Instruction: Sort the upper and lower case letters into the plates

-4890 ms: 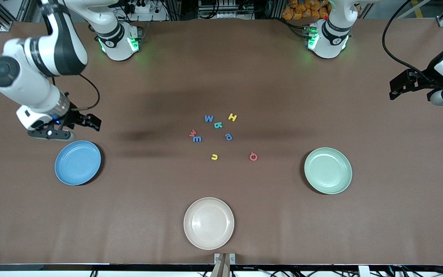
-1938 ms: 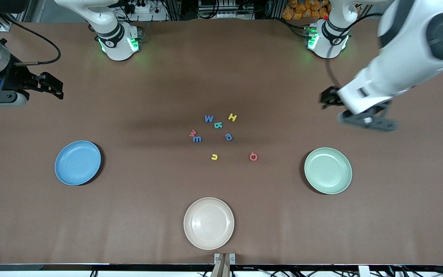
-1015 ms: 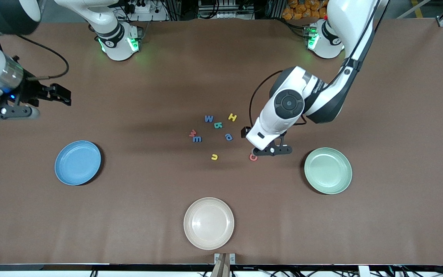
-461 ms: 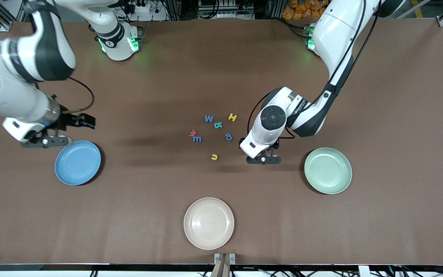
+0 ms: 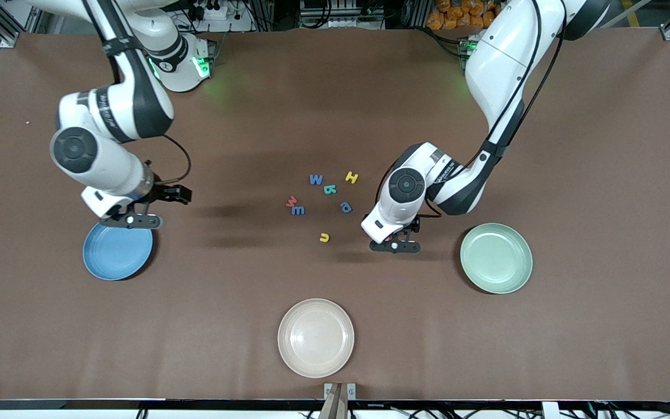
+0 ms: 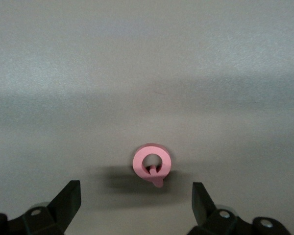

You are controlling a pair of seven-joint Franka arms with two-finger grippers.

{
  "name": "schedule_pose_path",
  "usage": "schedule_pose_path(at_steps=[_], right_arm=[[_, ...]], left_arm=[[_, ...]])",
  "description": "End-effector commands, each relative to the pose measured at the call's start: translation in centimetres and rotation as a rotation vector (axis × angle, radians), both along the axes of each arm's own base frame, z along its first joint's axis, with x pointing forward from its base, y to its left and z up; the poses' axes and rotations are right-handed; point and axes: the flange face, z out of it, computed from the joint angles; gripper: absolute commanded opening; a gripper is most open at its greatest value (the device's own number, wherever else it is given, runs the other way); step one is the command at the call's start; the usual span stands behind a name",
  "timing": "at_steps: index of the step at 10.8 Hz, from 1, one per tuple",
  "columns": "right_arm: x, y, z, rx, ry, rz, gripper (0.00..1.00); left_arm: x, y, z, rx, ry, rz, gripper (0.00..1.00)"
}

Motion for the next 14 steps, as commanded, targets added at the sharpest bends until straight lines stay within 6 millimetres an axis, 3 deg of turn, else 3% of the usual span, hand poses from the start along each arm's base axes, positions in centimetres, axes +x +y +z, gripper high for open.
schedule_pose_path(at_steps=[1, 4, 7, 9, 11, 14], right_arm=[[0.3, 0.3, -1.6, -0.01, -0.005, -0.107, 1.0], [0.3, 2.5, -2.4, -0.011, -0.011, -0.116, 1.0], [0.6, 3.5, -1.3, -0.012, -0.013, -0.158, 1.0], [-0.2, 7.8, -2.1, -0.02, -0.055, -0.268, 1.0], [-1.0, 12.1, -4.2, -0.011, -0.098, -0.365, 1.0], [-3.0, 17.4, -7.6, -0.001, -0.111, -0.349, 1.0]], left_arm=[[0.4, -0.3, -0.9, -0.002, -0.036, 0.001, 0.97], [0.4, -0.4, -2.2, -0.015, -0.041, 0.001, 0.92], [0.5, -0.5, -2.5, -0.01, -0.051, -0.024, 0.85], [0.7, -0.7, -2.4, -0.011, -0.061, -0.03, 0.78], [0.7, -0.8, -2.4, -0.011, -0.063, -0.033, 0.75], [1.0, -1.2, -1.8, -0.019, -0.072, -0.032, 0.6]])
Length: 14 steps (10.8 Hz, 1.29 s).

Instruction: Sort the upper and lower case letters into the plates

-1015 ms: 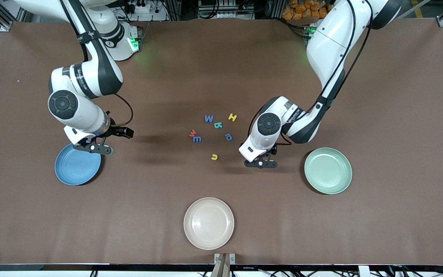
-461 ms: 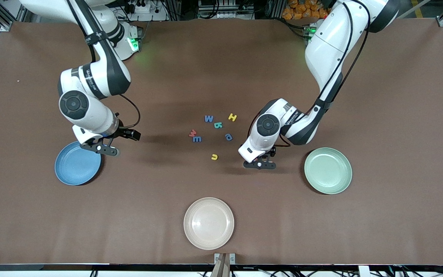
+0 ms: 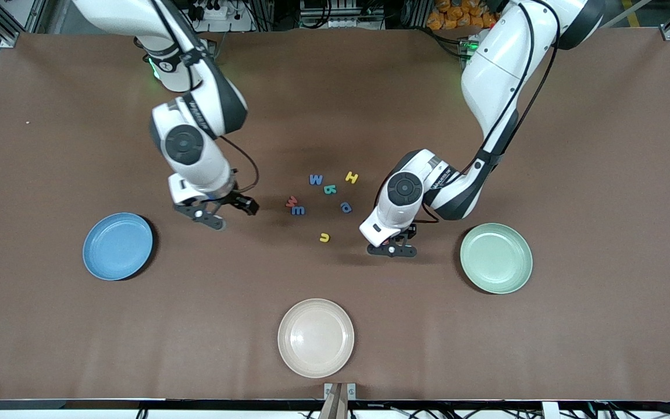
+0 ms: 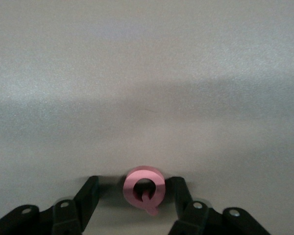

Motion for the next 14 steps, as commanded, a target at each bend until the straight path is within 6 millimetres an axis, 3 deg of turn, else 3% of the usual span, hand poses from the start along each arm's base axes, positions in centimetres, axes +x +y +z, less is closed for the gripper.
schedule_pose_path(at_steps=[1, 3, 5, 7, 9, 11, 14], right_arm=[[-1.0, 2.9, -2.5, 0.009, -0.007, 0.012, 1.0], [-2.2, 5.8, -3.7, 0.026, -0.032, -0.018, 1.0], [-3.2, 7.2, -7.0, 0.025, -0.03, 0.007, 1.0], [-4.2, 8.5, -9.8, 0.034, -0.038, 0.032, 1.0], [-6.2, 9.9, -11.2, 0.022, -0.019, 0.051, 1.0], [-6.1, 9.9, -11.4, 0.021, -0.017, 0.047, 1.0], [-6.1, 9.6, -12.0, 0.017, -0.014, 0.046, 1.0]], left_arm=[[0.4, -0.9, -0.1, -0.002, -0.03, -0.01, 0.53], [0.7, -1.3, 0.6, -0.01, -0.042, -0.01, 0.35], [0.7, -1.3, 0.7, -0.009, -0.045, -0.017, 0.05], [0.8, -1.3, 0.9, -0.01, -0.048, -0.014, 0.0], [1.8, -0.2, 2.6, -0.012, -0.067, 0.004, 0.0], [4.2, 3.2, 5.2, -0.005, -0.084, 0.038, 0.0], [7.9, 10.9, 9.8, 0.039, -0.073, -0.024, 0.0]])
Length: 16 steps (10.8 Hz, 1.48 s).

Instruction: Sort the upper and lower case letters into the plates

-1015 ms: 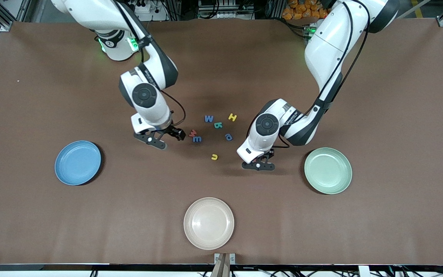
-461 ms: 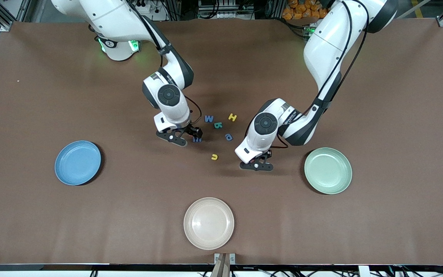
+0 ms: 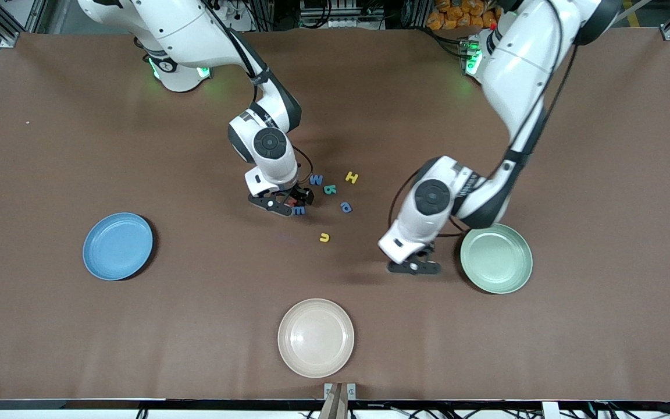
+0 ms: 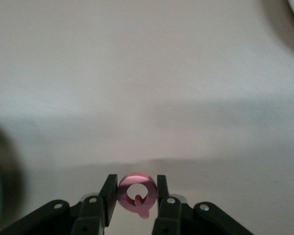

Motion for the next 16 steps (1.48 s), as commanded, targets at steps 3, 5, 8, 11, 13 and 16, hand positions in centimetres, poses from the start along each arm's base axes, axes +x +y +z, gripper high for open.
schedule_pose_path(at_steps=[3, 5, 8, 11, 13, 16], right_arm=[[0.6, -0.3, -0.4, 0.024, -0.024, -0.022, 1.0], [1.0, -0.8, -0.4, 0.023, -0.024, -0.032, 0.96], [1.1, -0.7, -0.2, 0.026, -0.028, -0.031, 0.18], [1.4, -0.6, 1.4, 0.035, -0.042, -0.038, 0.11], [2.5, -1.5, 3.7, 0.044, -0.059, -0.051, 0.1], [5.5, -6.6, 8.1, 0.016, -0.03, -0.041, 0.1]], left_arm=[[3.0, 10.8, 4.0, 0.074, 0.047, -0.109, 0.0], [3.9, 15.1, 3.6, 0.088, 0.079, -0.144, 0.0], [2.8, 18.8, 0.8, 0.104, 0.169, -0.126, 0.21], [2.3, 20.2, -0.7, 0.103, 0.201, -0.125, 1.0], [2.4, 19.4, -0.3, 0.104, 0.191, -0.134, 1.0], [2.0, 14.6, 1.6, 0.07, 0.159, -0.131, 1.0]])
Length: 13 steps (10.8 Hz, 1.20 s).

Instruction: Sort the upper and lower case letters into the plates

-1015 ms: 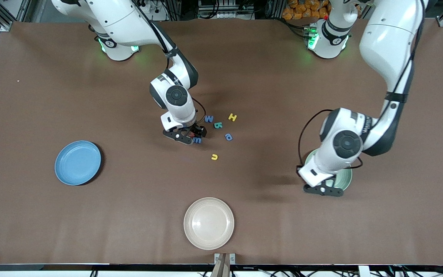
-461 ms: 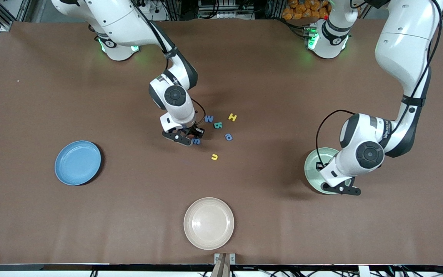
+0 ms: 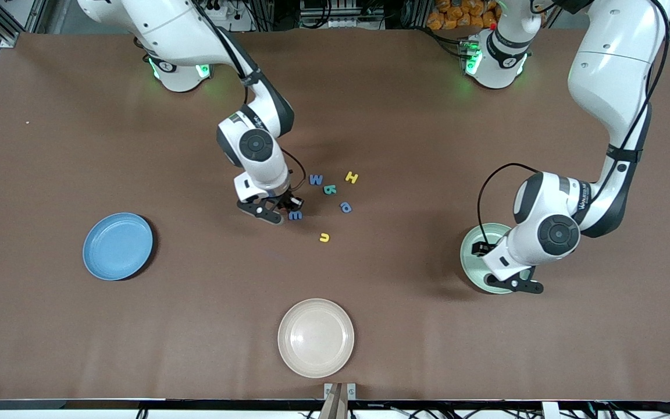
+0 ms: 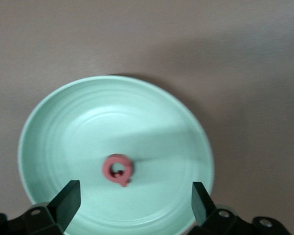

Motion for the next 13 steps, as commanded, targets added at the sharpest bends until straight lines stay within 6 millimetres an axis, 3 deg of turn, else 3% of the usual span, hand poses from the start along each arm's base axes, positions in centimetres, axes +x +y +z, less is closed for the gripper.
schedule_pose_path(at_steps=[1, 5, 7, 9, 10, 11, 12, 13], right_arm=[[2.6, -6.3, 4.1, -0.02, 0.042, 0.011, 0.11], [7.2, -23.1, 4.7, -0.047, 0.162, 0.086, 0.15], [8.2, -29.8, 4.4, -0.105, 0.164, 0.092, 0.16], [9.1, -34.9, 5.3, -0.149, 0.154, 0.156, 0.24], [9.8, -37.6, 6.6, -0.144, 0.154, 0.204, 0.52], [10.5, -39.1, 8.5, -0.14, 0.169, 0.22, 1.0], [11.1, -38.4, 9.9, -0.137, 0.208, 0.223, 1.0], [11.4, -36.2, 10.5, -0.137, 0.227, 0.237, 1.0]], left_arm=[[-0.7, -4.8, 2.0, -0.02, -0.03, 0.013, 1.0], [-5.1, -17.1, 1.4, -0.021, -0.039, 0.128, 1.0], [-7.8, -21.7, 0.7, -0.012, -0.037, 0.209, 1.0], [-11.5, -27.1, -1.1, -0.013, -0.037, 0.256, 1.0], [-12.8, -29.1, -1.9, -0.03, -0.048, 0.299, 1.0], [-13.9, -30.7, -2.8, -0.048, -0.057, 0.341, 1.0], [-14.7, -31.8, -3.6, -0.055, -0.058, 0.367, 1.0], [-15.4, -32.6, -4.0, -0.067, -0.065, 0.389, 1.0]])
